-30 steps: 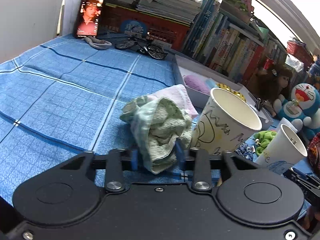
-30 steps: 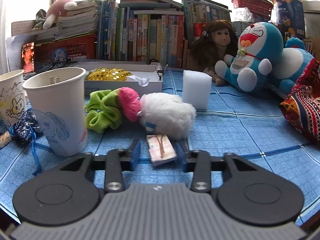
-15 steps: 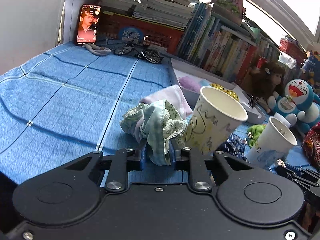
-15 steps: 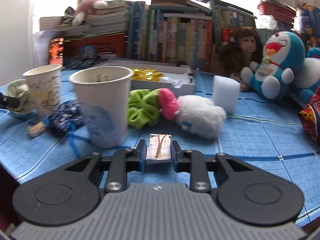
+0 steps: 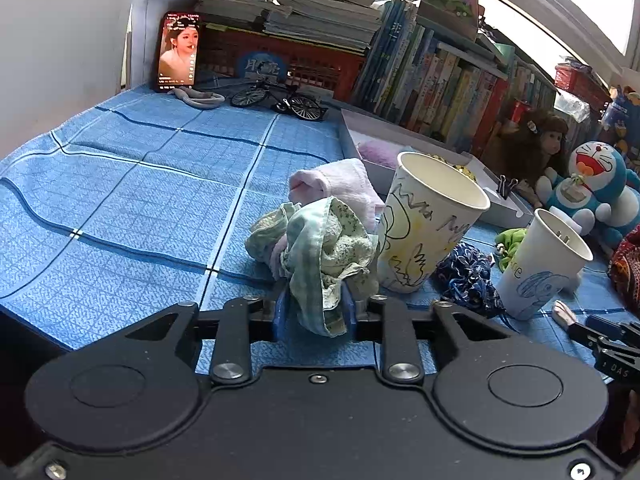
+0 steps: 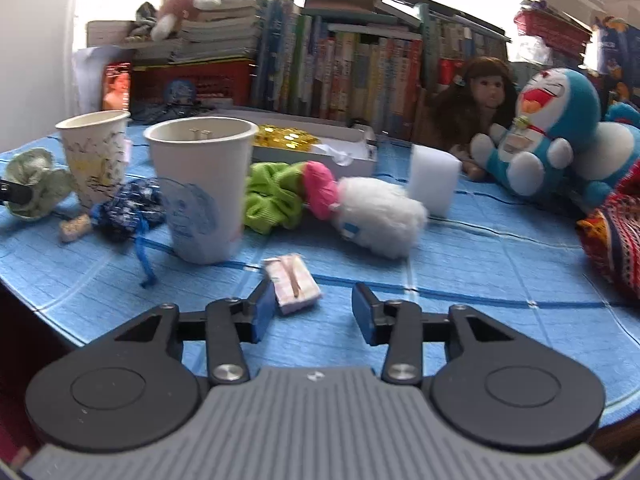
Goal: Organize soft objects
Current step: 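Lift and carry the green cloth and pink card with both grippers over the white tray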
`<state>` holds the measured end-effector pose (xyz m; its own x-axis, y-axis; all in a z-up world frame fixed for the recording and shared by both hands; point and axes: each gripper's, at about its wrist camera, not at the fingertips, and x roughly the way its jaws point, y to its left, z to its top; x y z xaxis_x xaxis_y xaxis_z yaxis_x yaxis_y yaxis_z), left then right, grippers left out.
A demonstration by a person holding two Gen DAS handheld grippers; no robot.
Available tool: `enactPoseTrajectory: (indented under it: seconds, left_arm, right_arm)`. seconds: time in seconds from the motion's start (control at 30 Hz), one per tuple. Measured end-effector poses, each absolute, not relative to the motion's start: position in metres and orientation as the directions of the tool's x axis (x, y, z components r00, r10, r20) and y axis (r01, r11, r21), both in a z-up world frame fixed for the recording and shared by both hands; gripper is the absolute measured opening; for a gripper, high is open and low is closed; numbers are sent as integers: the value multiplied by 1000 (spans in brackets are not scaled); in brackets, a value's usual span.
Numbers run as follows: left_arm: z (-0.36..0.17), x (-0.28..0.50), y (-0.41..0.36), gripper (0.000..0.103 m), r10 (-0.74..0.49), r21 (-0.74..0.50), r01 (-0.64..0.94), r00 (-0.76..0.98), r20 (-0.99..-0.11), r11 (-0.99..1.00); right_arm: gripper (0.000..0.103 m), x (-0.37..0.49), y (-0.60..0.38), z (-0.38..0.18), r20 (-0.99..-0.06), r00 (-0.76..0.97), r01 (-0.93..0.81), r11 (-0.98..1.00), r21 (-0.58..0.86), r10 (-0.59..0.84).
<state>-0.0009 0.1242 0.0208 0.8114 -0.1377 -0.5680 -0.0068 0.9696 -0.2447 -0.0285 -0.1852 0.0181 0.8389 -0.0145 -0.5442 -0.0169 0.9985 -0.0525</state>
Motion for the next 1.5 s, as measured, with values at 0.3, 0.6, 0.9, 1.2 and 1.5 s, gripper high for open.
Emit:
enactPoseTrajectory:
  seconds: [0.3, 0.6, 0.9, 1.2, 1.5]
  left_arm:
    - [23, -2, 121, 63, -131, -240, 0, 836, -533, 971]
    - [13, 17, 104, 76, -124, -198, 17, 833, -540, 980]
    - [10, 24, 110, 28, -117, -185, 17, 826, -551, 983]
    - [53, 23, 125, 28, -97, -170, 15, 868, -487, 985]
    - [109, 59, 127, 29, -135, -157, 71, 883, -450, 985]
  right_arm:
    - [69, -28, -195, 23, -514, 852, 82, 995, -56, -99]
    - [84, -9, -166, 14, -531, 848, -26, 999, -21, 11]
    - [48, -2, -157, 13, -547, 837, 5, 1000, -8, -8]
    - [47, -8, -164, 37, -492, 870, 30, 999, -13, -33]
    - [47, 18, -197, 82, -465, 885, 62, 993, 98, -9]
